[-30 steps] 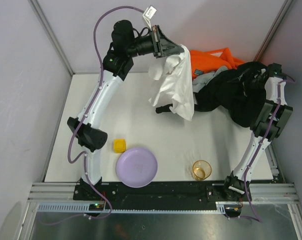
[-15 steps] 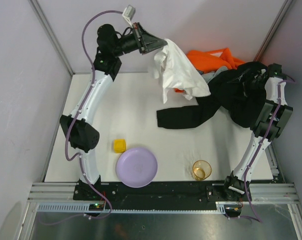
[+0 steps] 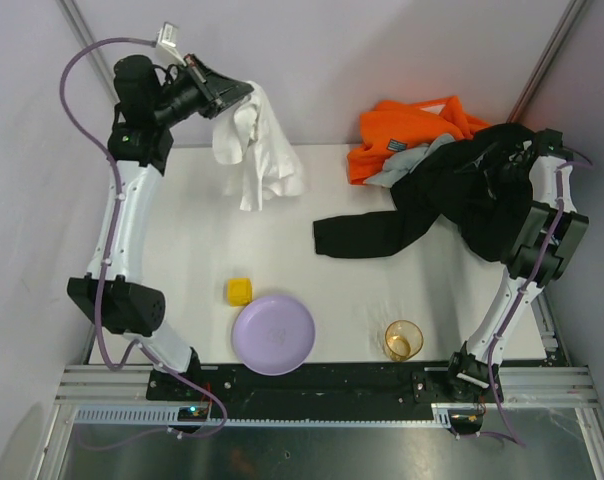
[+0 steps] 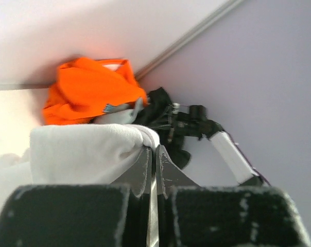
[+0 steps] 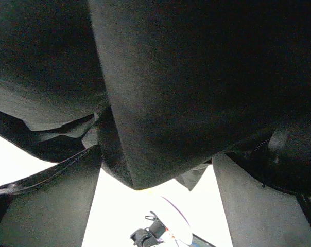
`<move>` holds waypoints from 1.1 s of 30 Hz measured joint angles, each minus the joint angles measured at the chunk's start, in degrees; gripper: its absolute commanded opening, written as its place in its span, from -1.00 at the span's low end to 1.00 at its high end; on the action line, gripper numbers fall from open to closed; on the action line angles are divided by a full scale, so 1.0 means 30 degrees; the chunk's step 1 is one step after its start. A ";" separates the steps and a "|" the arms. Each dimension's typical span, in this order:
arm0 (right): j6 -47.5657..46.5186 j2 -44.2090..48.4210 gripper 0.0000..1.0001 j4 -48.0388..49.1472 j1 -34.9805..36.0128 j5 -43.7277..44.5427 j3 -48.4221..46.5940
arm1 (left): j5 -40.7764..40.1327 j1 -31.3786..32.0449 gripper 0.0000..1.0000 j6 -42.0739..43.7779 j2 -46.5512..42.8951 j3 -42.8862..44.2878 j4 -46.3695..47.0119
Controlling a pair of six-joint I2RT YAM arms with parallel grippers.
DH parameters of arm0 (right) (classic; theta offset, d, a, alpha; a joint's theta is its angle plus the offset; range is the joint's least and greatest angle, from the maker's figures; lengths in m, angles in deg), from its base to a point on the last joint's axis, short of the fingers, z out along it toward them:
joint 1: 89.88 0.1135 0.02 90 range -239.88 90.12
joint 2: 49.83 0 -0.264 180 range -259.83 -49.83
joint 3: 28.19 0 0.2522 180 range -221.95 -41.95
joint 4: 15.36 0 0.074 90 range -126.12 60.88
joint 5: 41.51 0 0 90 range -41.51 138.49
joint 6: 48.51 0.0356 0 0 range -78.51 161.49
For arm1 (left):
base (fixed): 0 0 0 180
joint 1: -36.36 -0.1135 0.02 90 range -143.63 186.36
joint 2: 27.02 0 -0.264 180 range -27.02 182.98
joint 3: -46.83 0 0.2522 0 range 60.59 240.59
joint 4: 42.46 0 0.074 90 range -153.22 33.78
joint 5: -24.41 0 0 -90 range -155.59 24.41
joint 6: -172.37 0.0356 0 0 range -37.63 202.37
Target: Pick out a specific cloth from the pile
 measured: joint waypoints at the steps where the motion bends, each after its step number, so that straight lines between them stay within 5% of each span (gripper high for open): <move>1: -0.0044 0.0109 0.85 0.0007 0.0007 0.0146 0.0153 | -0.0466 -0.0197 -0.99 0.0590 -0.0211 0.0044 -0.0831; 12: -0.1166 0.1785 0.89 -0.0291 0.0444 0.2863 0.1530 | -0.9559 -0.0488 -0.99 0.5967 -0.0860 0.1042 -1.0688; 18: -0.1690 0.2572 0.93 -0.0444 0.0852 0.4124 0.2127 | -1.3493 -0.0590 -0.99 0.7118 -0.1355 0.1049 -1.3639; 33: -0.2069 0.5231 0.99 -0.0211 0.1574 0.5727 0.4532 | -1.2852 -0.1552 -0.99 0.7257 -0.0393 0.1049 -1.4498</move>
